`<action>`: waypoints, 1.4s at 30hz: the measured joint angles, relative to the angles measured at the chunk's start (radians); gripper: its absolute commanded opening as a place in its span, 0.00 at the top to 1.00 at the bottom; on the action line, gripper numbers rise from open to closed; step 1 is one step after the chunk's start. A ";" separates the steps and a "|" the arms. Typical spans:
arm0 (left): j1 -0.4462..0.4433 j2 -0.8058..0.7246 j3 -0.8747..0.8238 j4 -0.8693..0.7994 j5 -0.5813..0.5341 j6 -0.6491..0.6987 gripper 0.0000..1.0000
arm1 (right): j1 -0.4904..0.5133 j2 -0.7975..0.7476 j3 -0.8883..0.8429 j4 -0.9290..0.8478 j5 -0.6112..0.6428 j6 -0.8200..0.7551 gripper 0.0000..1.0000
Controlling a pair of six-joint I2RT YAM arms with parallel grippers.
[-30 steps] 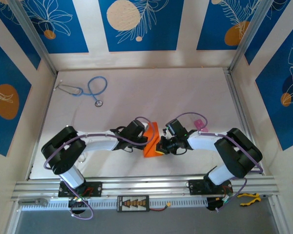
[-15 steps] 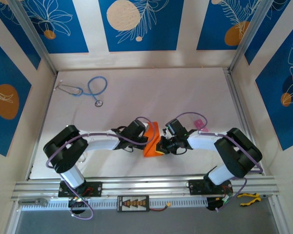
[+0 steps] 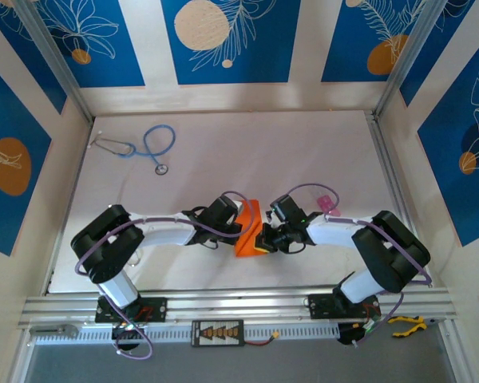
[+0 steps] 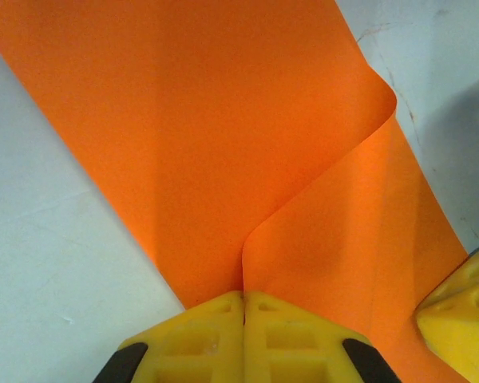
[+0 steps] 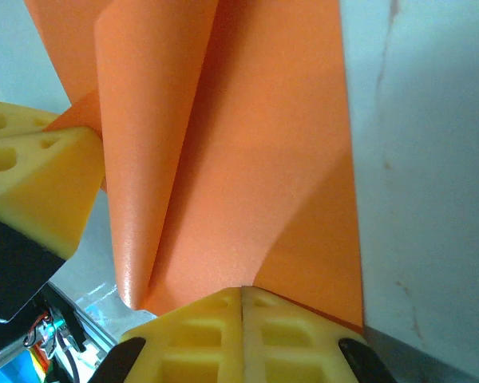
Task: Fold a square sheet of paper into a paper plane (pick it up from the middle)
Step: Fold the triangle a second time at the center of the table.
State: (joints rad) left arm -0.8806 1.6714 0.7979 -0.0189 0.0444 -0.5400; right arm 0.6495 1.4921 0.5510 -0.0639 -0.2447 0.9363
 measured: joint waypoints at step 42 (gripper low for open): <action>0.008 0.002 0.017 0.000 -0.001 0.026 1.00 | 0.003 0.031 0.032 -0.027 0.008 -0.012 1.00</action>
State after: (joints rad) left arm -0.8722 1.6733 0.8146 -0.0189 0.0437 -0.5140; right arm 0.6525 1.5227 0.5835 -0.0910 -0.2367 0.9245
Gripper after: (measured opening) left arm 0.048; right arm 0.057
